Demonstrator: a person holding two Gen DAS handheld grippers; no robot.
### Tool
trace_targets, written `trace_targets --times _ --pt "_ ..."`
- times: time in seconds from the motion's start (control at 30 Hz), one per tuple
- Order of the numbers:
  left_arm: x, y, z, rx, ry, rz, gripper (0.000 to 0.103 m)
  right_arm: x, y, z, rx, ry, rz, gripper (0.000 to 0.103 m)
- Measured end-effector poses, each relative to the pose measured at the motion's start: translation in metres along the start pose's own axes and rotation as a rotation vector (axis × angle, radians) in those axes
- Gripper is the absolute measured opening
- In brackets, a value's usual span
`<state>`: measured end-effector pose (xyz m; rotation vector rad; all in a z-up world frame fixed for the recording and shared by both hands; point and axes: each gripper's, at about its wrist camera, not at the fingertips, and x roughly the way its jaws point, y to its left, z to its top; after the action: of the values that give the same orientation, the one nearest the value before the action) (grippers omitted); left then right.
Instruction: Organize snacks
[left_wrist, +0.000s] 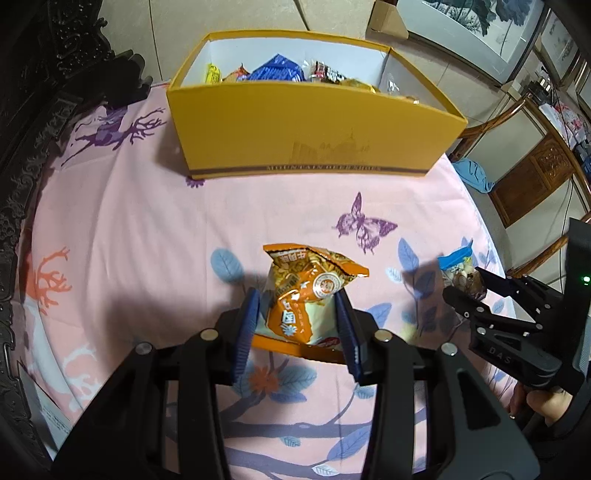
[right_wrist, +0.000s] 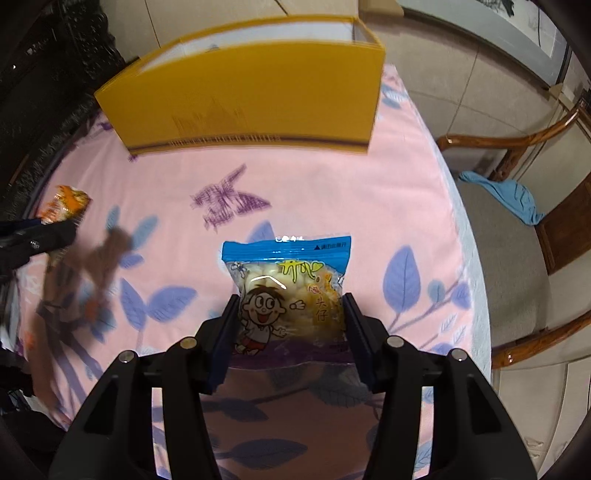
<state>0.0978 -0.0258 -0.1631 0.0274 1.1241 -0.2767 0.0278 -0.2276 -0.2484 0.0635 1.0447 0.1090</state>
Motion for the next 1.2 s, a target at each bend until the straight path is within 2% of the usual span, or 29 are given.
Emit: trace_targets --times 0.2,0.3,0.43,0.57,0.73,0.77,0.8,0.83,0.87,0.93,1.1,1.2 --pt "-0.015 0.008 0.042 -0.034 -0.053 -0.008 0.042 -0.027 0.011 0.046 -0.021 -0.090 0.059 0.055" --pt "-0.030 0.012 0.089 -0.033 -0.121 0.002 0.042 -0.045 0.018 0.088 -0.044 -0.163 0.092 0.055" --pt "-0.032 0.011 0.152 -0.029 -0.151 0.036 0.042 -0.064 0.021 0.154 -0.041 -0.272 0.118 0.055" --pt "-0.022 0.010 0.199 -0.046 -0.152 0.048 0.042 -0.074 0.018 0.194 -0.018 -0.338 0.126 0.055" --pt "-0.022 0.007 0.229 -0.035 -0.182 0.062 0.044 -0.073 0.009 0.228 -0.007 -0.370 0.093 0.056" --pt "-0.025 0.007 0.235 -0.041 -0.196 0.061 0.053 -0.071 0.008 0.231 -0.006 -0.361 0.081 0.060" --pt "-0.030 0.008 0.242 -0.051 -0.220 0.065 0.080 -0.067 0.008 0.237 -0.008 -0.343 0.062 0.081" --pt "-0.035 0.008 0.246 -0.060 -0.240 0.074 0.095 -0.062 0.008 0.240 -0.010 -0.323 0.045 0.102" --pt "-0.041 0.009 0.249 -0.069 -0.276 0.089 0.101 -0.058 0.007 0.242 -0.008 -0.308 0.032 0.102" --pt "-0.052 0.011 0.253 -0.079 -0.327 0.107 0.101 -0.051 0.003 0.239 0.003 -0.289 0.033 0.102" --pt "-0.042 0.016 0.255 -0.105 -0.264 0.149 0.101 -0.033 0.005 0.225 0.010 -0.222 -0.013 0.102" --pt "-0.035 0.022 0.251 -0.133 -0.239 0.106 0.101 -0.029 0.006 0.220 0.011 -0.209 -0.017 0.102"
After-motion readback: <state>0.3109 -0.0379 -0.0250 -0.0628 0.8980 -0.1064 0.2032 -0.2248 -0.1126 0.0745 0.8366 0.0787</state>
